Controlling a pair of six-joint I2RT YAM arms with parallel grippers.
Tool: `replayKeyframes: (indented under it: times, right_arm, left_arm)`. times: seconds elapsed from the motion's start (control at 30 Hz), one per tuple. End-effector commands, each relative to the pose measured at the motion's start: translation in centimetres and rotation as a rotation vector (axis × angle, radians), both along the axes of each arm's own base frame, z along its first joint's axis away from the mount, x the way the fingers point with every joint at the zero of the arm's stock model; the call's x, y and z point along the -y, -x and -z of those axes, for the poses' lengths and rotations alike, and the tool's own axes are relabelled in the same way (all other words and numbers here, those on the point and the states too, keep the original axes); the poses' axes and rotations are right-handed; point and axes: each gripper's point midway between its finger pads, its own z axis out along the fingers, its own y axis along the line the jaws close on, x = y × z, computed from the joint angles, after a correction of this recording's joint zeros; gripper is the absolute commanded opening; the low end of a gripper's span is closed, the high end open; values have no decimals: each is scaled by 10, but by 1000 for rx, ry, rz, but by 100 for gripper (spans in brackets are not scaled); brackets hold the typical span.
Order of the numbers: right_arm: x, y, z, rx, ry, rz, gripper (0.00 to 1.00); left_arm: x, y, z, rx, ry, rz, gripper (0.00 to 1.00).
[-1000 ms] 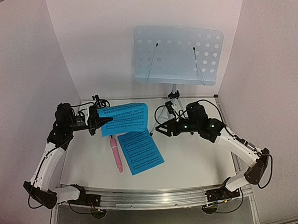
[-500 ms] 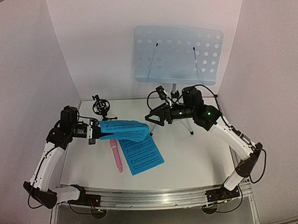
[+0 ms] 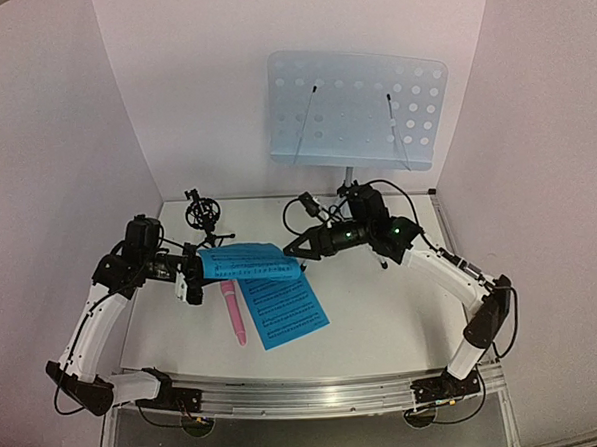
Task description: Set up the instrument practice props
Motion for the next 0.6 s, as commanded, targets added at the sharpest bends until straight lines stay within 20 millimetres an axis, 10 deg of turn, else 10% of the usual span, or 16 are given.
replayKeyframes:
  times: [0.0,0.57]
  right_arm:
    - [-11,9,8,-107,-48,-77,87]
    - [-16,27,-15,-116,-174,-230,62]
  left_arm:
    - [1,0,2,116,-4,24,0]
    - [6,-13,22,206,-40,1,0]
